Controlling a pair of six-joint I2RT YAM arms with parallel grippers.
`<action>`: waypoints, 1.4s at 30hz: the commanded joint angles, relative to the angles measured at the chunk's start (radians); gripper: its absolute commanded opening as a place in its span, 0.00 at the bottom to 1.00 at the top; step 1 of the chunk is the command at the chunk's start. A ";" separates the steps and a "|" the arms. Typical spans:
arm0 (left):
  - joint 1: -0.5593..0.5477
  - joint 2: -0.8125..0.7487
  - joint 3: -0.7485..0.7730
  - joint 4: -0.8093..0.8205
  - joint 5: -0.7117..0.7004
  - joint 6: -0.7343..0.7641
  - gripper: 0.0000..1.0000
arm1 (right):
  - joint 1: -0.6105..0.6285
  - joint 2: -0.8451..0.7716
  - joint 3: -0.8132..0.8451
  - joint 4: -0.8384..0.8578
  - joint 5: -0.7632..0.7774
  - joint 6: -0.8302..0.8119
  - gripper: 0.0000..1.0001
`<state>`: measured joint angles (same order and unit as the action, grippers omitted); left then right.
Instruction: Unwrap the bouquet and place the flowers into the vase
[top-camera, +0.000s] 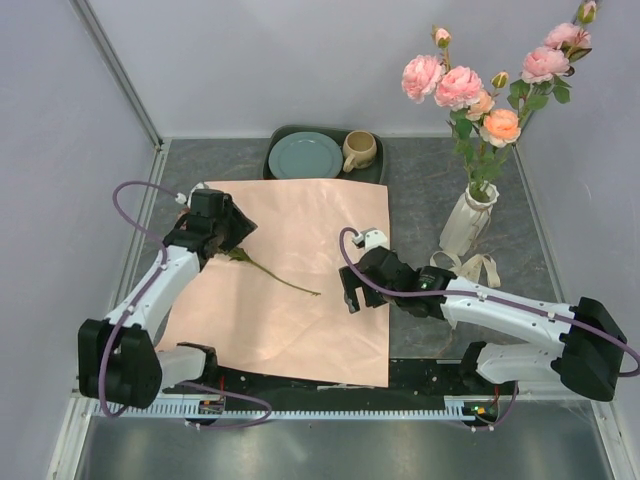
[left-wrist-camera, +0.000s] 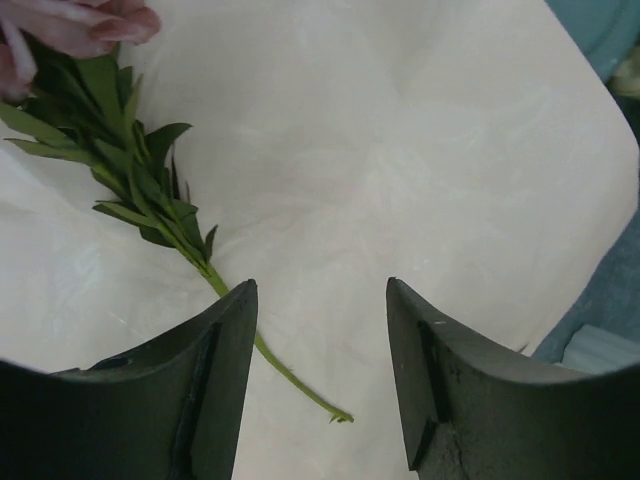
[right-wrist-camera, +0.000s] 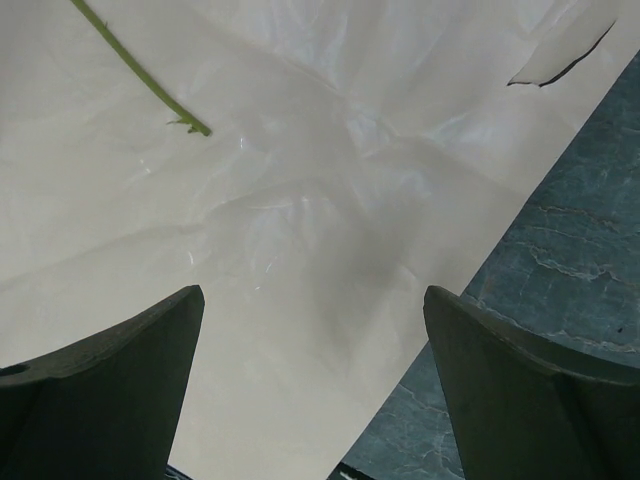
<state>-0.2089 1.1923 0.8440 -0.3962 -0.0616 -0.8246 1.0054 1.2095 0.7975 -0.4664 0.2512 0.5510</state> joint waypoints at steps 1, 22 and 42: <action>0.097 0.096 -0.038 0.003 0.090 -0.162 0.59 | 0.002 -0.005 0.069 0.049 0.094 -0.005 0.98; 0.166 0.320 -0.120 0.091 0.321 -0.229 0.34 | 0.004 0.001 0.068 0.048 0.115 0.000 0.98; 0.128 0.205 -0.109 0.391 0.549 -0.113 0.02 | 0.002 -0.028 0.097 0.051 0.103 0.020 0.98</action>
<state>-0.0490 1.4738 0.7181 -0.2272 0.3321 -1.0138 1.0054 1.2270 0.8410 -0.4416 0.3420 0.5510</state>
